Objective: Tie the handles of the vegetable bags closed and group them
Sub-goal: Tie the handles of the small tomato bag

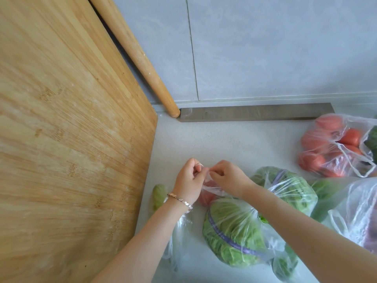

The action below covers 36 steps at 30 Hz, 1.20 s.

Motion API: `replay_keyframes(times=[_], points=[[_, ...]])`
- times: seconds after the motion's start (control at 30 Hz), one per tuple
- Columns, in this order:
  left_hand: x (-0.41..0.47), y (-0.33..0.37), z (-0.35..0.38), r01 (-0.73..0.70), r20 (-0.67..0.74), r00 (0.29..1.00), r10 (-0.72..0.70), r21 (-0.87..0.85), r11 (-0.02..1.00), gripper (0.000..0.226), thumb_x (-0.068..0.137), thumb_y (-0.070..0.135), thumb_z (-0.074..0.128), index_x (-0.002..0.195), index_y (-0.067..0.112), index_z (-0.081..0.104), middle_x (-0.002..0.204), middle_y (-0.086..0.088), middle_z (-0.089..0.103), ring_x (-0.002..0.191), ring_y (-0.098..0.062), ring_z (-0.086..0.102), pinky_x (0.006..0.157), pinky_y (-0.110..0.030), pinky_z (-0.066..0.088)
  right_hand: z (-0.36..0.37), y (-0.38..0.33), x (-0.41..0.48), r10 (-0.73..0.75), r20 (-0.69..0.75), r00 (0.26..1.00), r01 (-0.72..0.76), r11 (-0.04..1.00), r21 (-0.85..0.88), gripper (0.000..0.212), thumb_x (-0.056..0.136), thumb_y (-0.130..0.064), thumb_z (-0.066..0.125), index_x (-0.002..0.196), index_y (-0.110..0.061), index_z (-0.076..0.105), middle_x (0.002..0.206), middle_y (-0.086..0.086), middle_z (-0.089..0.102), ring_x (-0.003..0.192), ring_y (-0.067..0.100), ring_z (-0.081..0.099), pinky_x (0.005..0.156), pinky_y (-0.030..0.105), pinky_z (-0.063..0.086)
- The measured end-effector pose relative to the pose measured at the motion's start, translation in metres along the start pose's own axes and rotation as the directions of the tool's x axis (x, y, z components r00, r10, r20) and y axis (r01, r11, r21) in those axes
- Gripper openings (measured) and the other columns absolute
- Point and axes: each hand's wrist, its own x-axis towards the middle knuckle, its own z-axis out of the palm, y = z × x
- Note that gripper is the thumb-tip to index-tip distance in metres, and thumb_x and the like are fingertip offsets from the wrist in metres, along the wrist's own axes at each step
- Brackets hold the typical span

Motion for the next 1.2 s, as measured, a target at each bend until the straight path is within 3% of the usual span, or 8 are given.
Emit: replay_keyframes(times=[0.17,0.4,0.63,0.8,0.9,1.03,1.1,1.2], points=[[0.01,-0.005,-0.002,0.032,-0.016,0.999,-0.03,0.08,0.996,0.035,0.086,0.013,0.058,0.063,0.02,0.034,0.064,0.006,0.045,0.058,-0.01,0.041,0.052,-0.011,0.035,-0.011,0.011,-0.002,-0.01,0.181,0.984,-0.025,0.981,0.191,0.014,0.08,-0.001,0.055,0.083,0.008,0.065,0.08,0.008,0.057,0.067,0.014,0.05,0.063,0.024,0.04],[0.014,-0.011,0.008,0.258,-0.019,0.965,-0.263,-0.136,0.957,0.036,0.085,0.009,0.059,0.059,0.016,0.035,0.05,0.006,0.051,0.038,0.001,0.046,0.052,-0.018,0.04,0.007,0.015,-0.002,0.048,-0.253,0.966,0.065,0.906,0.418,0.018,0.077,-0.009,0.071,0.069,-0.02,0.058,0.052,-0.013,0.057,0.037,-0.002,0.047,0.041,0.011,0.038],[0.025,-0.016,-0.002,0.363,0.059,0.921,-0.386,-0.497,0.788,0.034,0.077,0.004,0.064,0.051,0.014,0.046,0.052,-0.007,0.053,0.047,-0.016,0.048,0.06,-0.029,0.039,0.0,0.005,0.002,-0.026,-0.167,0.986,0.089,0.919,0.385,0.016,0.094,-0.02,0.046,0.082,-0.012,0.052,0.074,-0.004,0.046,0.055,0.001,0.043,0.052,0.007,0.036],[0.033,-0.007,-0.014,0.503,0.215,0.833,-0.509,-0.679,0.535,0.025,0.089,0.005,0.051,0.066,0.005,0.061,0.061,-0.003,0.069,0.066,-0.014,0.062,0.062,-0.022,0.052,0.0,0.005,0.015,0.194,-0.151,0.969,0.003,0.605,0.796,0.024,0.091,-0.004,0.04,0.073,-0.002,0.055,0.068,0.002,0.062,0.066,0.012,0.059,0.063,0.018,0.052],[0.033,-0.016,-0.024,0.525,0.262,0.752,-0.605,-0.793,0.309,0.021,0.092,0.003,0.044,0.075,0.003,0.056,0.075,-0.006,0.065,0.079,-0.018,0.06,0.072,-0.032,0.051,0.0,0.01,0.022,0.394,0.003,0.919,-0.083,0.186,0.979,0.038,0.089,-0.003,0.031,0.053,-0.014,0.033,0.039,-0.006,0.037,0.049,0.012,0.031,0.047,0.022,0.034],[0.035,-0.042,-0.039,0.397,0.154,0.665,-0.731,-0.901,0.172,0.03,0.091,-0.001,0.04,0.063,0.009,0.041,0.054,-0.004,0.044,0.049,-0.012,0.047,0.08,-0.034,0.049,-0.002,0.033,0.029,0.638,0.179,0.749,-0.287,0.068,0.955,0.034,0.087,-0.007,0.026,0.055,-0.017,0.026,0.032,-0.006,0.026,0.041,0.011,0.016,0.044,0.021,0.016],[0.034,-0.047,-0.035,0.38,0.073,0.727,-0.683,-0.871,0.311,0.033,0.091,0.006,0.048,0.059,0.012,0.043,0.045,0.002,0.04,0.037,-0.009,0.04,0.063,-0.024,0.048,-0.001,0.038,0.031,0.636,0.202,0.745,-0.287,0.032,0.957,0.031,0.083,-0.006,0.026,0.054,-0.017,0.027,0.029,-0.005,0.026,0.035,0.01,0.016,0.044,0.021,0.015],[0.025,-0.046,-0.021,0.341,-0.076,0.92,-0.383,-0.32,0.884,0.015,0.082,0.011,0.064,0.096,0.014,0.069,0.085,0.0,0.067,0.076,-0.015,0.059,0.077,-0.022,0.051,-0.003,0.035,0.034,0.553,0.112,0.825,-0.196,0.095,0.976,0.026,0.088,-0.01,0.036,0.066,-0.014,0.05,0.036,-0.008,0.029,0.043,0.008,0.02,0.046,0.02,0.019]])
